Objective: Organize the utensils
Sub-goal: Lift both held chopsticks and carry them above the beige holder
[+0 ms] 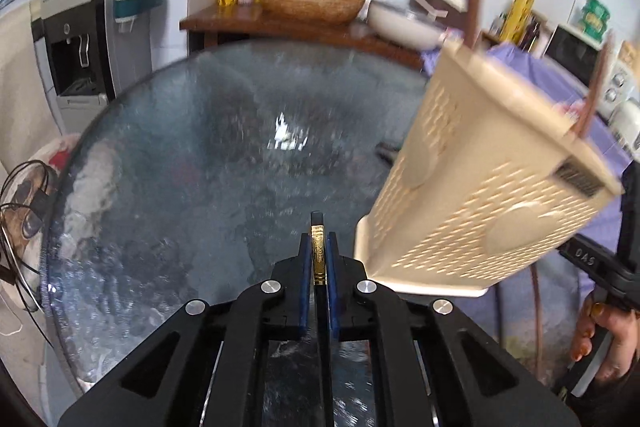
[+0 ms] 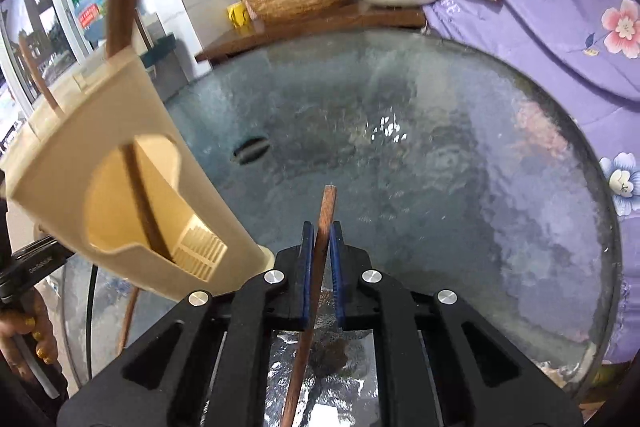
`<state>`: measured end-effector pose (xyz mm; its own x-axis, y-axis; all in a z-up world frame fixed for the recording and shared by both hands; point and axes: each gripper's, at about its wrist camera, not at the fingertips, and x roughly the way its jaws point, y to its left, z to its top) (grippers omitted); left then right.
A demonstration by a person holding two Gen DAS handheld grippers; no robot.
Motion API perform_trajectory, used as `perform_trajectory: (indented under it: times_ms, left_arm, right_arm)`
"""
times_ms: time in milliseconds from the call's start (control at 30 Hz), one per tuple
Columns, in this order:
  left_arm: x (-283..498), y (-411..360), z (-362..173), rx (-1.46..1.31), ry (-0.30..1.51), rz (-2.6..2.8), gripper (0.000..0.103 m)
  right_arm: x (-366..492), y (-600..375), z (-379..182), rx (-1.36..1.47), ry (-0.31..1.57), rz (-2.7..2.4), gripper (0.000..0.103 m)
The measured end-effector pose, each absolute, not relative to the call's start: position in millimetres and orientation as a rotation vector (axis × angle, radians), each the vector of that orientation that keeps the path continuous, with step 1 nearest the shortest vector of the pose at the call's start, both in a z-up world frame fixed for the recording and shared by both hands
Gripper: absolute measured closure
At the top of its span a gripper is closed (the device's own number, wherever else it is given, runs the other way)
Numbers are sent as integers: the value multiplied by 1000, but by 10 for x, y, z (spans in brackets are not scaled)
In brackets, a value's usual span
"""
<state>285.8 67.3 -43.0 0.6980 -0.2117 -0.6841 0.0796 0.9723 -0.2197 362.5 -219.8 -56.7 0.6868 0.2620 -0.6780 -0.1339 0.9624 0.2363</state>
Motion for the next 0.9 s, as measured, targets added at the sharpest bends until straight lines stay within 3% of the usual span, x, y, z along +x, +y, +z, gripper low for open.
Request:
perform_trajectory:
  times_ms: [433, 900]
  left_arm:
    - [2115, 676, 456, -189, 501, -243, 96]
    - [1668, 707, 770, -190, 407, -284, 96]
  right_arm:
    - [2853, -2346, 363, 191, 503, 314, 95]
    - [2288, -2308, 750, 173, 402, 425, 95]
